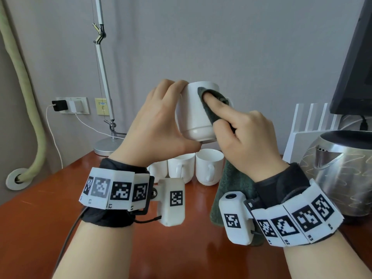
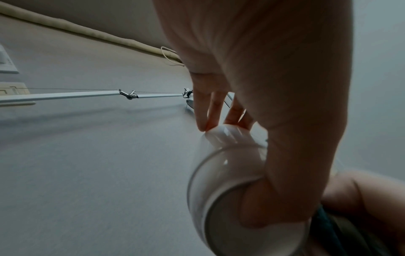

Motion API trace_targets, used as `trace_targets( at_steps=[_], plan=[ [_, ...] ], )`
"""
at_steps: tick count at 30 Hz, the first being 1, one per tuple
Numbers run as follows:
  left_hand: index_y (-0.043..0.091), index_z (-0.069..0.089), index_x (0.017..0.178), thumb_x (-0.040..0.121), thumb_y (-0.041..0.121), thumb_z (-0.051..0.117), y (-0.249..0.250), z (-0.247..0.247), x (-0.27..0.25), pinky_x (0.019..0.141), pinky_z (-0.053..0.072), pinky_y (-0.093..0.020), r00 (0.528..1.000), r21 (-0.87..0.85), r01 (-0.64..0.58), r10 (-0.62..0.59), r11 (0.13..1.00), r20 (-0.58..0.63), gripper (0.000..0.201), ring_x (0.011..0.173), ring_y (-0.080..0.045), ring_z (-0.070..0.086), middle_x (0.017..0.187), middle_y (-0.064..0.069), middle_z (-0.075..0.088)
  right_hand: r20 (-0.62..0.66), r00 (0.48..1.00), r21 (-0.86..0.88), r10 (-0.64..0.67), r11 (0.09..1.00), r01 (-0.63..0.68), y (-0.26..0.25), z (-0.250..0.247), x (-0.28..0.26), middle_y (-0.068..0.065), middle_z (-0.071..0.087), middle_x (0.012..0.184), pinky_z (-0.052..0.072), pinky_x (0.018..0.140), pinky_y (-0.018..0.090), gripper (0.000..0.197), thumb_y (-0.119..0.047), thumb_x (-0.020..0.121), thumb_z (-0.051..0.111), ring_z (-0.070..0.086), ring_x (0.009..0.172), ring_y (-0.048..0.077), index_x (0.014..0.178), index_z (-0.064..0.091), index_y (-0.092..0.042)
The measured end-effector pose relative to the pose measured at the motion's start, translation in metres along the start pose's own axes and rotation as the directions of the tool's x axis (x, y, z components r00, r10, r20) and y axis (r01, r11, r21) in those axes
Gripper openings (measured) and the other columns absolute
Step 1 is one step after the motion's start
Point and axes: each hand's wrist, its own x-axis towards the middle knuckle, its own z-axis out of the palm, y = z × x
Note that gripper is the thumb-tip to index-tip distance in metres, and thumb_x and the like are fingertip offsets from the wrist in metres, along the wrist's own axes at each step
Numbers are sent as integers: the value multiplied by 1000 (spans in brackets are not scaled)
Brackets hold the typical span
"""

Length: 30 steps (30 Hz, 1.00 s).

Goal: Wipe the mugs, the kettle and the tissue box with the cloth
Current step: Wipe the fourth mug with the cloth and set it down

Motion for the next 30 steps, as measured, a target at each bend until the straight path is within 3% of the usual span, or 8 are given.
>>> trace_targets(
  at_steps=[6, 9, 13, 17, 22, 25, 27, 30],
  plan=[
    [10, 46, 135, 53, 55, 65, -3, -3, -2, 89, 46, -38, 999, 0, 39, -39, 999, -7, 96, 107, -23, 49, 114, 6, 42, -13, 999, 122, -35, 992, 36, -3, 2, -4, -14, 23, 41, 19, 47, 15, 53, -23, 72, 37, 23, 45, 20, 112, 72, -17],
    [8, 46, 134, 53, 54, 68, -1, 1, -1, 88, 45, -34, 1000, 2, 21, -21, 1000, 11, 96, 105, -23, 50, 114, 3, 44, -1, 997, 120, -74, 990, 73, -6, 2, -5, -9, 43, 44, 24, 47, 14, 51, -22, 71, 39, 29, 48, 15, 107, 74, -21],
    [7, 44, 136, 50, 41, 78, 5, 6, 0, 86, 46, -37, 998, 21, -11, 9, 1000, 57, 98, 106, -24, 49, 117, -1, 46, -16, 1000, 6, 18, 1000, -18, -3, -3, 0, -6, 33, 46, 27, 46, 22, 55, -19, 74, 38, 27, 47, 17, 119, 68, -30],
    [9, 44, 136, 50, 44, 79, 8, 7, 0, 84, 46, -38, 998, 19, -13, 12, 1000, 60, 99, 105, -23, 49, 117, 0, 46, 21, 994, -44, 105, 994, -104, 2, -9, 2, -3, 41, 48, 25, 45, 26, 61, -20, 79, 32, 28, 44, 15, 134, 56, -29],
    [6, 46, 134, 53, 51, 68, 2, 5, -1, 88, 47, -44, 1000, 17, 9, -9, 1000, 13, 95, 104, -27, 50, 116, -5, 48, 120, 979, -125, 167, 980, -152, -1, -4, 2, -7, 27, 48, 22, 47, 31, 66, -22, 78, 30, 29, 49, 22, 142, 47, -22],
    [4, 46, 133, 54, 54, 66, -3, 1, 0, 87, 47, -46, 999, 23, 28, -27, 999, -43, 96, 106, -30, 50, 116, -7, 48, 79, 986, -73, 145, 988, -139, 1, 0, 0, -8, 19, 43, 23, 47, 29, 62, -21, 75, 34, 24, 43, 15, 132, 58, -14],
    [5, 46, 132, 52, 53, 65, -5, -1, 1, 87, 48, -47, 998, 27, 35, -33, 999, -56, 95, 107, -29, 51, 115, -5, 47, 27, 995, 11, 92, 996, -92, 1, 2, -2, -9, 14, 40, 20, 45, 19, 59, -23, 74, 34, 19, 38, 8, 121, 66, -9],
    [6, 46, 132, 51, 53, 65, -4, 0, 1, 86, 49, -48, 998, 11, 48, -47, 999, -44, 96, 107, -28, 50, 114, 1, 43, -2, 1000, 83, 2, 997, -2, -1, 2, -4, -8, 28, 38, 18, 45, 17, 55, -21, 73, 35, 20, 39, 14, 114, 71, -10]
  ],
)
